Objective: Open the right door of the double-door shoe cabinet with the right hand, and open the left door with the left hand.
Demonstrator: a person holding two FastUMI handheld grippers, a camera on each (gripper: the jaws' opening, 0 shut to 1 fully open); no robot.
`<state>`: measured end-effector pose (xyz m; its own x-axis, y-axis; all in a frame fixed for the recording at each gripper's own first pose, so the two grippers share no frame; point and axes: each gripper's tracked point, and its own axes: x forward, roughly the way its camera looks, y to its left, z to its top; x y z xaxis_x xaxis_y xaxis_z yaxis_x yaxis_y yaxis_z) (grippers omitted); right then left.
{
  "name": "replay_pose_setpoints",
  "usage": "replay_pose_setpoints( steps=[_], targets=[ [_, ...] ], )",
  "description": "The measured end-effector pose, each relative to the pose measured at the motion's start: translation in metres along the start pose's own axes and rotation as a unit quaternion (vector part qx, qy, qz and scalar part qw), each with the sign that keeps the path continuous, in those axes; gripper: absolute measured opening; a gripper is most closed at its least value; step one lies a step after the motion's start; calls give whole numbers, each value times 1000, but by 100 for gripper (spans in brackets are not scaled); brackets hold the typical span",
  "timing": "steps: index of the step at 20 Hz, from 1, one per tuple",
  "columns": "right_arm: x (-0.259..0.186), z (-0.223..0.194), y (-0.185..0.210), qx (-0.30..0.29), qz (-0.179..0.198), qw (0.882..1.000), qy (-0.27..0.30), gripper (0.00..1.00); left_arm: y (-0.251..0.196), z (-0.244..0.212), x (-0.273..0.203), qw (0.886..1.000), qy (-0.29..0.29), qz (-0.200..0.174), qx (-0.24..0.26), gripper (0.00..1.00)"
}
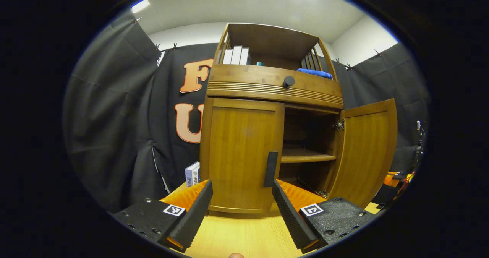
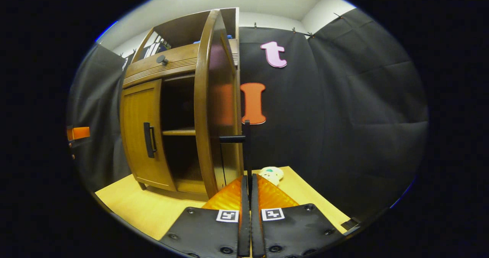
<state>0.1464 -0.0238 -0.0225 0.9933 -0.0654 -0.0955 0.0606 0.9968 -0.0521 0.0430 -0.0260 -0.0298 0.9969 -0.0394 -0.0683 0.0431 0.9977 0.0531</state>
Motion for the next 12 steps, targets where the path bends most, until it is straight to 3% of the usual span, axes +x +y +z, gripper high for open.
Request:
replay_pose_setpoints(
  steps=[1,7,8,9,12],
  targets=[
    [-2,0,-1,5,1,1000,0,8,-5,-1,6,1000,2,-2,-2,93],
    [-2,0,-24,5,-6,1000,-2,8,-36,-16,42,1000,7,-4,-2,92],
    [-5,-2,-28,6,-10,1000,2,19,-42,-18,48,1000,9,-7,-3,92],
    [-4,-3,-36,2,-17,1000,1,6,-48,-20,55,1000,10,-10,-1,92],
    [-6,-4,-49,13,-25,1000,1,14,-64,-24,75,1000,13,-14,11,95]
  ],
)
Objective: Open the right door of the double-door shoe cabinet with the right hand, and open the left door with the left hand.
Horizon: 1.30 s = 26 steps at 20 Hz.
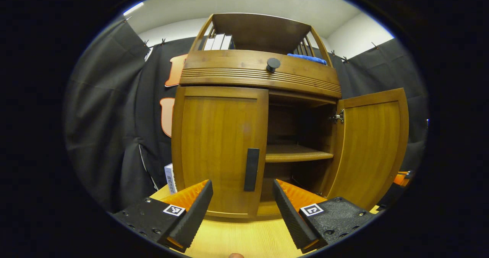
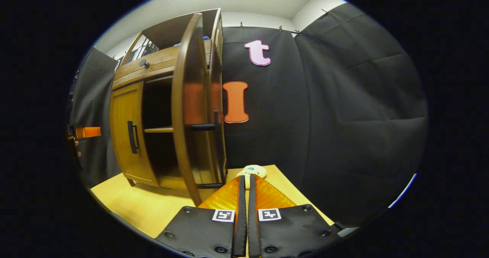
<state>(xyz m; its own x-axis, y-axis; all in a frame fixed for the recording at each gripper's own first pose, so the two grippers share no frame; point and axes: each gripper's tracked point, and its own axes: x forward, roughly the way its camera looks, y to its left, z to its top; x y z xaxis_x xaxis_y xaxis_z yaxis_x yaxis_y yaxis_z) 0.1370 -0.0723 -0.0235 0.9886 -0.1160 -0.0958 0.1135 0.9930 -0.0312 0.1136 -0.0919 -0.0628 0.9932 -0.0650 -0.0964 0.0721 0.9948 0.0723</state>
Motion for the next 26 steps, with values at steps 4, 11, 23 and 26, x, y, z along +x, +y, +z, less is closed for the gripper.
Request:
replay_pose_setpoints(
  steps=[4,11,23,26],
  targets=[
    [-1,5,-8,11,-9,1000,-9,0,-22,-13,34,1000,16,-11,-1,93],
    [-6,23,-15,7,-20,999,-44,37,-28,-25,89,1000,26,-3,6,92],
    [-9,30,-25,18,-47,997,-50,100,-24,-27,147,999,13,-4,34,92],
    [-9,30,-23,15,-47,998,-47,98,-24,-33,154,1000,19,-7,16,92]
  ],
)
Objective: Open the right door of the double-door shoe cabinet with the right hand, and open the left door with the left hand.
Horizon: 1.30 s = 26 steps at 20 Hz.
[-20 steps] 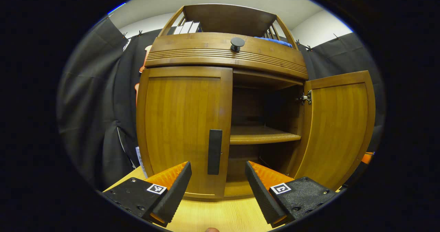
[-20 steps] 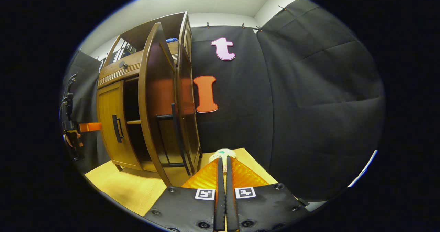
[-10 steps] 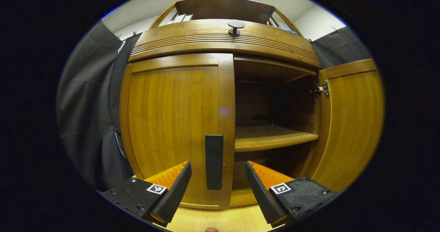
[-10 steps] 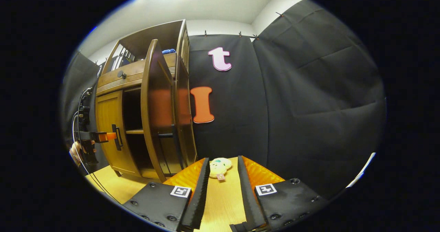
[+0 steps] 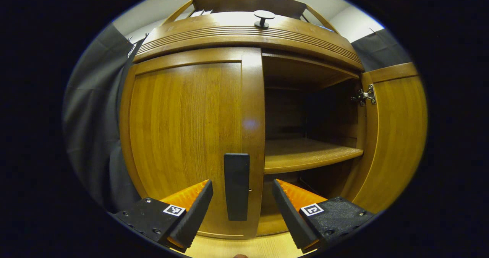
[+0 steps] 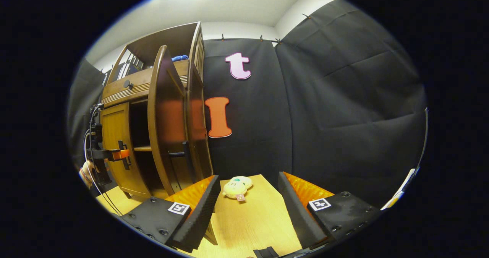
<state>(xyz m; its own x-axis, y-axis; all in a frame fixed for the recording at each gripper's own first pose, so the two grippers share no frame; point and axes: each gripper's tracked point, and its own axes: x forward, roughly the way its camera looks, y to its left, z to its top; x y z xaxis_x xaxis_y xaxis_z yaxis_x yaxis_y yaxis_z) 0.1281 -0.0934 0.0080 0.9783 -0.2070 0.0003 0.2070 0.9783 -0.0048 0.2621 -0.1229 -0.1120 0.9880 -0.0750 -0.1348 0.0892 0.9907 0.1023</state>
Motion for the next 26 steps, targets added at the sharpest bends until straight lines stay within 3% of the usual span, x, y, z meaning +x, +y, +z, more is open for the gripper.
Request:
replay_pose_setpoints(
  steps=[4,6,8,9,12,14,18,26],
  targets=[
    [0,1,2,-6,2,1000,-1,98,5,-2,8,1000,-1,0,-5,91],
    [1,0,4,-9,2,1000,-1,98,2,-1,9,1000,-4,-11,-10,74],
    [0,1,4,-6,1,1000,-1,98,-1,-1,11,1000,-6,-22,-19,68],
    [0,1,5,-5,0,1000,-1,98,6,-1,10,1000,-6,-7,-18,65],
    [1,-1,8,-1,1,1000,-1,98,6,-4,13,1000,-9,-12,-19,35],
    [0,0,10,-1,2,1000,1,98,7,-5,10,1000,-2,-17,-3,28],
    [-2,-2,13,-1,2,1000,0,98,7,-4,9,1000,-9,-14,-6,22],
    [-12,8,16,-5,-4,1000,-14,98,9,-4,-16,999,-8,-44,-8,20]
  ],
)
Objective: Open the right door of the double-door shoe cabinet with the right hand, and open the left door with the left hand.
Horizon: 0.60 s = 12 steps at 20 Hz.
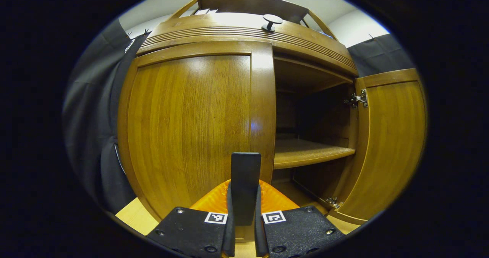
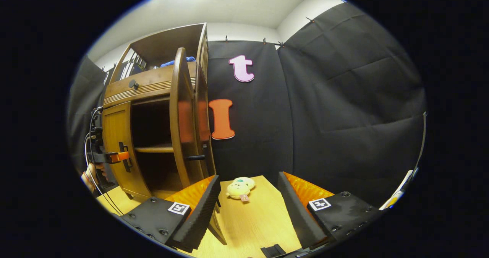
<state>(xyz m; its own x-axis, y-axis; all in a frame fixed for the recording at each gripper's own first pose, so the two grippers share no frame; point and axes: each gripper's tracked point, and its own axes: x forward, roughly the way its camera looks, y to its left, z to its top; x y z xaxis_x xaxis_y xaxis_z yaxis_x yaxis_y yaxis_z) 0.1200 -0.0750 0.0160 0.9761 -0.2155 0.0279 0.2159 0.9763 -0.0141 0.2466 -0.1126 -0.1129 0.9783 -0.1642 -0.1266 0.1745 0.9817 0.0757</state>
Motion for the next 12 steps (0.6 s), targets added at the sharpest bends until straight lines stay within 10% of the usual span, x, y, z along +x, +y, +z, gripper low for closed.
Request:
replay_pose_setpoints(
  steps=[12],
  targets=[
    [-28,10,29,-15,2,1000,-7,98,9,3,-56,999,1,-55,-4,22]
  ],
)
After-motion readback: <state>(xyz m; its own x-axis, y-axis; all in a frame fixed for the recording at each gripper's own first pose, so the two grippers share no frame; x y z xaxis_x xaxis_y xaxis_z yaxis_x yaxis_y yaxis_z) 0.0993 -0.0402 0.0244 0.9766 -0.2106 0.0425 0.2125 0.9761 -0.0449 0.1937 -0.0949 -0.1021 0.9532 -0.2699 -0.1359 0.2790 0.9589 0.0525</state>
